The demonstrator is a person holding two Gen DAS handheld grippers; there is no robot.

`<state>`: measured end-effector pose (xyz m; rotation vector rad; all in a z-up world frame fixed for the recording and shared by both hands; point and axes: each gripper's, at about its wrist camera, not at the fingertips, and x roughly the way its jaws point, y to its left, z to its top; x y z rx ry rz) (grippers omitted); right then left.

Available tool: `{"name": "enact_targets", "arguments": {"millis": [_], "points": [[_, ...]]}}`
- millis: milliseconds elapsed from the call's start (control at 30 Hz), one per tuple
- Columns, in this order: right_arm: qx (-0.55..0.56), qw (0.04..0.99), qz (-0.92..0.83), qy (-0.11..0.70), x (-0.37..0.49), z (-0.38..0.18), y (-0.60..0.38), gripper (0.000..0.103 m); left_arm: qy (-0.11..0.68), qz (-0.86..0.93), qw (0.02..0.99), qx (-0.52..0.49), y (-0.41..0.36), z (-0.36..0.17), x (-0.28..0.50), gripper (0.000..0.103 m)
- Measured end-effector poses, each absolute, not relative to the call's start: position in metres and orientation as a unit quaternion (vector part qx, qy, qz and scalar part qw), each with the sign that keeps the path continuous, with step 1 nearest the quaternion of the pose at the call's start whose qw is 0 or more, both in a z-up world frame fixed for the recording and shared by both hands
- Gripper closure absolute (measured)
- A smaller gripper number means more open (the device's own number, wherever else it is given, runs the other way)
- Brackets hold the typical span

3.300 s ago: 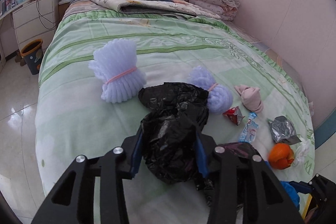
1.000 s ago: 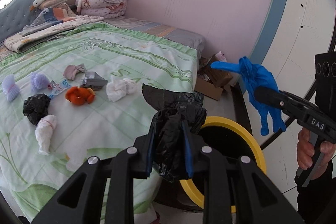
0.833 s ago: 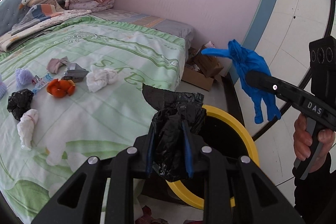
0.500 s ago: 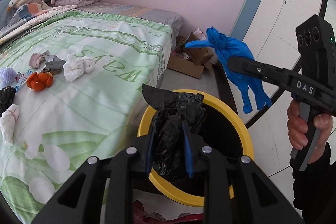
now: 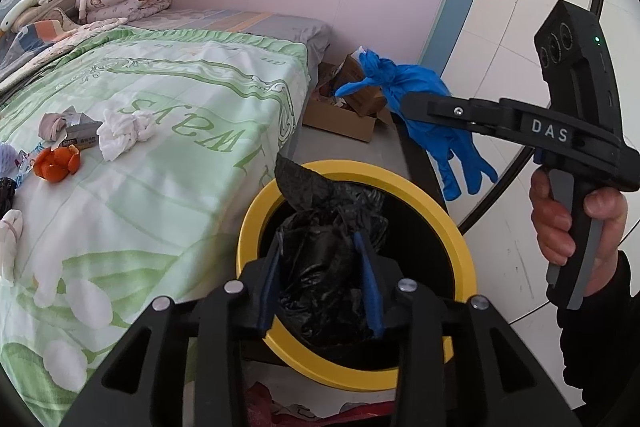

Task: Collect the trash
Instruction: 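Open the left tool to drop the black bag while the right tool drops the glove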

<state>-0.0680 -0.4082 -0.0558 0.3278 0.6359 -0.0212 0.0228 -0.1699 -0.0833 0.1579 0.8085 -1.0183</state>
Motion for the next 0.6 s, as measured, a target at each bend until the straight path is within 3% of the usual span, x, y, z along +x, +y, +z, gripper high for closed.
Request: {"name": "enact_targets", "arguments": {"millis": [300, 600], "points": [[0.173, 0.934, -0.024, 0.312, -0.068, -0.059, -0.419, 0.055, 0.371, -0.47, 0.798, 0.067, -0.166, -0.081, 0.024, 0.05], [0.178, 0.936, -0.032, 0.302, -0.067, -0.055, -0.424, 0.051, 0.367, -0.444, 0.817, 0.046, -0.149, -0.07, 0.044, 0.046]]}}
